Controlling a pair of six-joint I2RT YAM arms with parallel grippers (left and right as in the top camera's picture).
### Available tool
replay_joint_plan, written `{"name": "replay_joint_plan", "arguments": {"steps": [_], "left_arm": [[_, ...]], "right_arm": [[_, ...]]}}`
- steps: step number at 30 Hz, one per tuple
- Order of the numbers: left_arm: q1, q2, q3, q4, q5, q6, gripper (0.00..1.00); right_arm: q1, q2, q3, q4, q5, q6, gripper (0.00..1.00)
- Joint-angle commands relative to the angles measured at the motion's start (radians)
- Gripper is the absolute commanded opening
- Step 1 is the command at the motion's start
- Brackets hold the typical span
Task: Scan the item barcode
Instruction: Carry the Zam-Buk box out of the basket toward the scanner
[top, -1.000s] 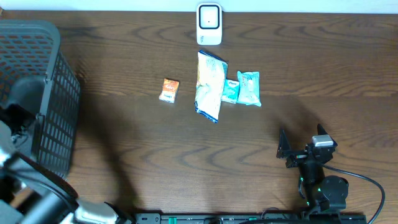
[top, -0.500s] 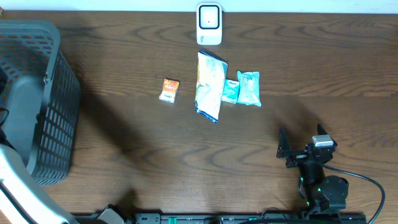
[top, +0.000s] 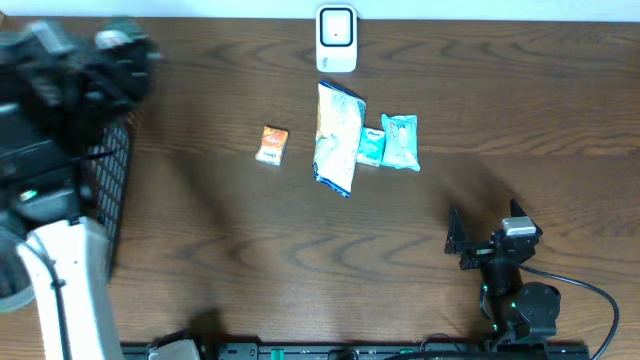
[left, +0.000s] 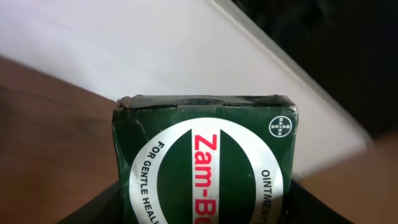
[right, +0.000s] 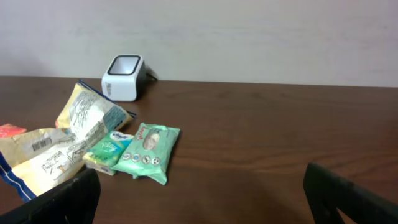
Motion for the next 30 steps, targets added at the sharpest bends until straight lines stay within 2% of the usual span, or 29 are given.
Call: {"name": "replay_joint_plan", "arguments": {"steps": [1,6,12,15,20,30], "left_arm": [[-0.15,-0.001,0.0,0.003,-0.07,0.162,0.58],[-0.321,0.014,0.0,-0.032,-0.251,0.238,0.58],[-0.457,0.112,0.0,-0.182,-0.459,0.28,0.59],[-0.501,0.204,0.0,-0.24,-0.472,0.28,0.59],[-0.561,0.348,0.0,-0.253,-0.472,0.279,0.59],[-0.628,0.618,0.0,-0.127,-0.478,0.279,0.59]], "right_arm": [[0.008,-0.004,-0.001,-0.004,-0.006,0.006,0.99],[0.008,-0.004,-0.001,-0.004,-0.006,0.006,0.99],[0.008,-0.004,-0.001,-0.004,-0.006,0.006,0.99],[0.008,-0.004,-0.001,-0.004,-0.006,0.006,0.99],[0.008,-0.004,-0.001,-0.004,-0.006,0.006,0.99],[0.008,-0.004,-0.001,-0.004,-0.006,0.006,0.99]]}}
